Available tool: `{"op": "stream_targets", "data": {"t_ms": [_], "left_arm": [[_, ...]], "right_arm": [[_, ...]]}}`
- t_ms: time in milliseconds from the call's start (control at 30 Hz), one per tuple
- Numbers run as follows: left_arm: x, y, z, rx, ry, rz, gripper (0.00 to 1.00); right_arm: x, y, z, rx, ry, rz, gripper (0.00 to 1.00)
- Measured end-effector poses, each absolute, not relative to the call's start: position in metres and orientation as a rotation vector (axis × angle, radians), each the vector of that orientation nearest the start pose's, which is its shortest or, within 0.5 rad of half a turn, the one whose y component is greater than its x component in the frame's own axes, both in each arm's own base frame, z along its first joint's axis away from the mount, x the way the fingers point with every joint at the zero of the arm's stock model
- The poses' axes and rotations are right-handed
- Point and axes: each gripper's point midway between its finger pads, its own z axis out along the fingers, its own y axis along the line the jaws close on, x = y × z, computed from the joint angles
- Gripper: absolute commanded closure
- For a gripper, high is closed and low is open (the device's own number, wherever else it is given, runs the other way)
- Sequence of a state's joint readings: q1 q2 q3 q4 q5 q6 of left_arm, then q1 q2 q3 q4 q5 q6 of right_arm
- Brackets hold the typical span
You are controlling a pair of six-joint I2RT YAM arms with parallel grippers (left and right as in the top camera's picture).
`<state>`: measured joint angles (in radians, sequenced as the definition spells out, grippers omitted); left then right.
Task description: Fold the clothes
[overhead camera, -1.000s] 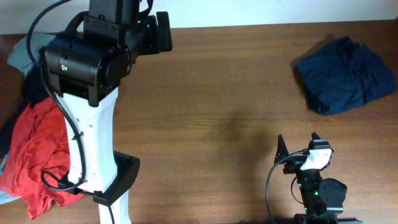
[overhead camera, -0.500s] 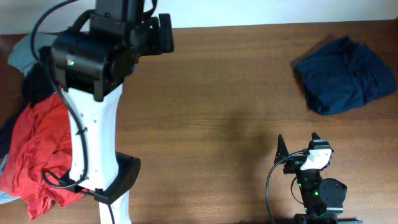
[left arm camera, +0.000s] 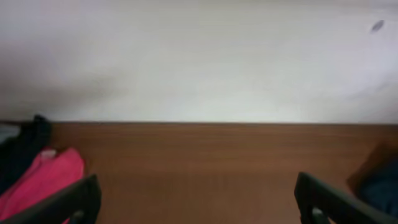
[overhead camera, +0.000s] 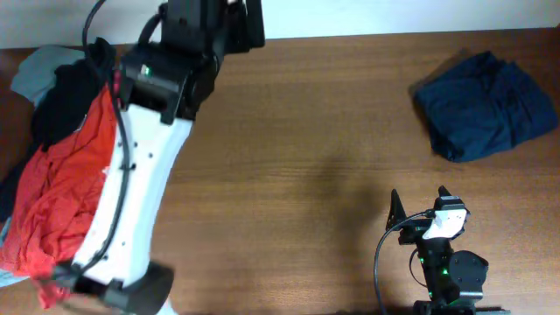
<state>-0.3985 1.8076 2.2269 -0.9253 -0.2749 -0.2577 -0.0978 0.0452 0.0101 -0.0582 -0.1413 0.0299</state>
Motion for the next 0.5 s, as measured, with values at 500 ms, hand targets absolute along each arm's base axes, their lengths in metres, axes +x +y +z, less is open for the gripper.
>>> {"op": "stream_targets", "data": {"t_ms": [500], "left_arm": [[0.422,-0.102,0.319,-0.084,1.833,-0.136,0.01]], "right_arm": [[0.248,0.0,0.154,-0.001,1.665,0.066,0.01]]}}
